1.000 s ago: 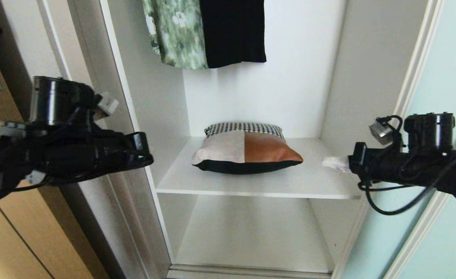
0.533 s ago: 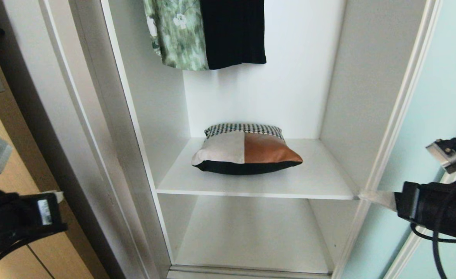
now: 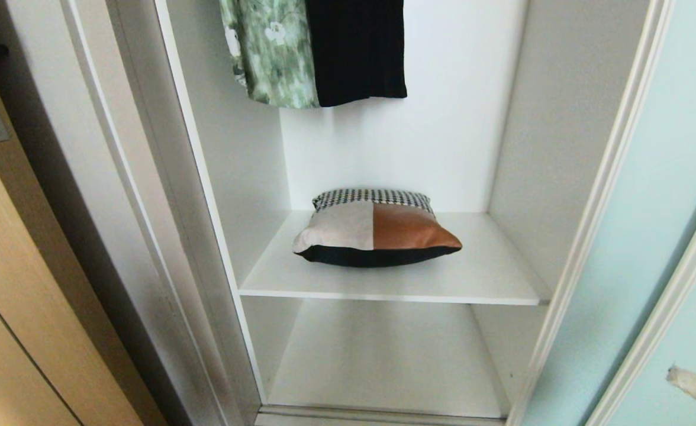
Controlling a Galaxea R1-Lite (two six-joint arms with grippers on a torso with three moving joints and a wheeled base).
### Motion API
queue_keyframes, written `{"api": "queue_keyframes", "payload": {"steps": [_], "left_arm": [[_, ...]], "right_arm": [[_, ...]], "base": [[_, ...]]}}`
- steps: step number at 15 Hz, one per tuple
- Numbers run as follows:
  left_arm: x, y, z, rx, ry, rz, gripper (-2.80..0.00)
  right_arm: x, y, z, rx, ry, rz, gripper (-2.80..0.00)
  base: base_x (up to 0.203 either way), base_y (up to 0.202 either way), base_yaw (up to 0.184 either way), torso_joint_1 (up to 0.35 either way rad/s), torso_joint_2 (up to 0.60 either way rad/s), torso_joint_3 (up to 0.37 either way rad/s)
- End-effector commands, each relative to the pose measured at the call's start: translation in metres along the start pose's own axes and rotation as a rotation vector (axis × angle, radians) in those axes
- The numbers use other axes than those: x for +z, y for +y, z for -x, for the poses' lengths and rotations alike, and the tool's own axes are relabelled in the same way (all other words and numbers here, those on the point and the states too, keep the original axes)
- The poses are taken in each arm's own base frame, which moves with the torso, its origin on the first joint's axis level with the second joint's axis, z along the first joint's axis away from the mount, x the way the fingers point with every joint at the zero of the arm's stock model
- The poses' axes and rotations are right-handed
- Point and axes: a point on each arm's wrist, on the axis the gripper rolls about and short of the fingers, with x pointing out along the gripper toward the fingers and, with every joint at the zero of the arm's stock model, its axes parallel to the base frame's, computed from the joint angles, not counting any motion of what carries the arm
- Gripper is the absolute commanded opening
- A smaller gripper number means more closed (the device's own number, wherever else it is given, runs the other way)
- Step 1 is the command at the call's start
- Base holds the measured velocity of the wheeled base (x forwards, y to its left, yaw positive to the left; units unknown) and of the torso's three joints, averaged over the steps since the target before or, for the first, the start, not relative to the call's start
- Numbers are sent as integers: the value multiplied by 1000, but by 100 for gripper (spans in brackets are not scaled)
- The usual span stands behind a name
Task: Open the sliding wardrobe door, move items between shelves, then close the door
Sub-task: Close the door
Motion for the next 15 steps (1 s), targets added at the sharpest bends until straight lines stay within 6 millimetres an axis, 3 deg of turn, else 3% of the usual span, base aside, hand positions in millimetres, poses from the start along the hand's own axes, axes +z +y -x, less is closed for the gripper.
{"api": "queue_keyframes", "payload": {"steps": [1, 3, 8, 11, 15], "left_arm": [[-24, 10, 13, 39, -74, 37, -280], [-43, 12, 15, 40, -91, 54, -280], [-50, 11, 26, -284, -190, 85, -280], [-66, 11, 33, -470, -218, -82, -280], [-69, 10, 32, -487, -199, -122, -280]], "right_arm": [[-15, 0, 33, 17, -107, 18, -280], [-26, -2, 41, 43, -121, 24, -280], [-39, -6, 49, 81, -138, 45, -280], [-39, -5, 52, 89, -166, 47, -280], [-29, 1, 60, 48, -253, 49, -280]], "base": [[0, 0, 0, 0, 0, 0], [0, 0, 0, 0, 0, 0], [0, 0, 0, 0, 0, 0], [0, 0, 0, 0, 0, 0], [0, 0, 0, 0, 0, 0]]}}
